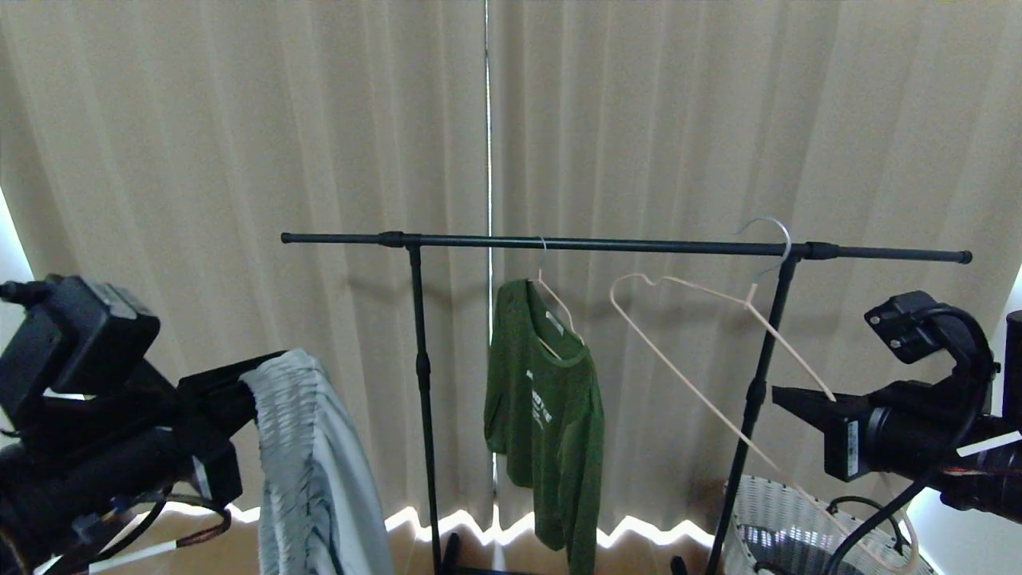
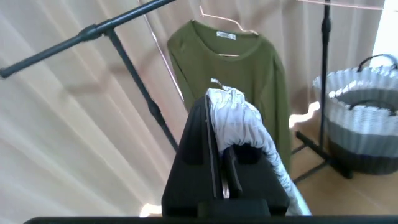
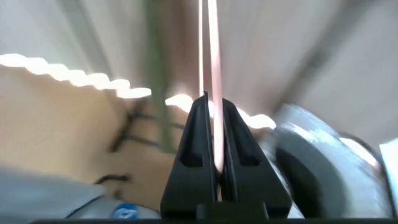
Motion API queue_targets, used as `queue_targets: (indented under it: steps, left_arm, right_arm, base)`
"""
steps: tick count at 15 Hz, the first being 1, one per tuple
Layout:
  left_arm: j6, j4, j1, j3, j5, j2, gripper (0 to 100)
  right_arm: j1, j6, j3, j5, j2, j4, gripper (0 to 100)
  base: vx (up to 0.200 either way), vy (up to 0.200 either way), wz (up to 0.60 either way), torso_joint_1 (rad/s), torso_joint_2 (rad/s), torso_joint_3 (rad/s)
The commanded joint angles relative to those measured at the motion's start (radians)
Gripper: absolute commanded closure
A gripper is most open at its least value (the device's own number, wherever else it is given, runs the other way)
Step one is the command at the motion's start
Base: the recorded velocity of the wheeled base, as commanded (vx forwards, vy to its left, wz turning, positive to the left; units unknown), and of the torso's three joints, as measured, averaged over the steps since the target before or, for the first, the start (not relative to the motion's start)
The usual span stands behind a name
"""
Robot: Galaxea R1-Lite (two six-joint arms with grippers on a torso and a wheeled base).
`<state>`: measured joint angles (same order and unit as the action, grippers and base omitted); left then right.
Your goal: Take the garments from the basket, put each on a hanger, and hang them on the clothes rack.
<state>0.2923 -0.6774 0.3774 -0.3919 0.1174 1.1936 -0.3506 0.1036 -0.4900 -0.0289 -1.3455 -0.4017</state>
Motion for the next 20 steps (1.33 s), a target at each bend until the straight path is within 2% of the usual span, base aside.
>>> queue_targets:
  steps: [1, 4, 5, 6, 7, 11, 15, 20]
  left_arm:
    - [0.007, 0.002, 0.011, -0.127, -0.047, 0.15, 100]
    - [-0.004, 0.001, 0.038, -0.282, -0.219, 0.308, 100]
    - [-0.012, 0.001, 0.04, -0.326, -0.257, 0.348, 100]
    - [-0.012, 0.001, 0.04, -0.326, -0.257, 0.348, 100]
    - [-0.036, 0.006, 0.038, -0.426, -0.314, 0.429, 100]
    - [-0.033, 0.012, 0.038, -0.502, -0.464, 0.521, 100]
    - [-0.032, 0.018, 0.038, -0.499, -0.467, 0.521, 100]
    - [-0.03, 0.018, 0.037, -0.499, -0.467, 0.529, 100]
  right_arm:
    - [-0.082, 0.002, 0.004, 0.012, 0.006, -0.043, 100]
    - [-0.22, 0.024, 0.011, 0.047, -0.009, -0.086, 100]
    - [-0.26, 0.042, 0.008, 0.058, -0.014, -0.088, 100]
    - [-0.26, 0.042, 0.008, 0.058, -0.014, -0.088, 100]
    - [-0.338, 0.082, 0.001, 0.063, -0.03, -0.091, 100]
    - [-0.481, 0.1, 0.008, 0.061, -0.095, -0.183, 100]
    - [-0.541, 0.097, 0.001, 0.058, -0.127, -0.187, 100]
    - [-0.541, 0.096, -0.002, 0.057, -0.138, -0.187, 100]
  base:
    - [0.0, 0.0, 0.0, 0.0, 0.0, 0.0]
    - [0.0, 0.0, 0.0, 0.0, 0.0, 0.0]
    - [0.0, 0.0, 0.0, 0.0, 0.0, 0.0]
    - [0.0, 0.0, 0.0, 0.0, 0.0, 0.0]
    - [0.0, 0.0, 0.0, 0.0, 0.0, 0.0]
    - [0.0, 0.0, 0.0, 0.0, 0.0, 0.0]
    - [0.0, 0.0, 0.0, 0.0, 0.0, 0.0]
    - [0.0, 0.0, 0.0, 0.0, 0.0, 0.0]
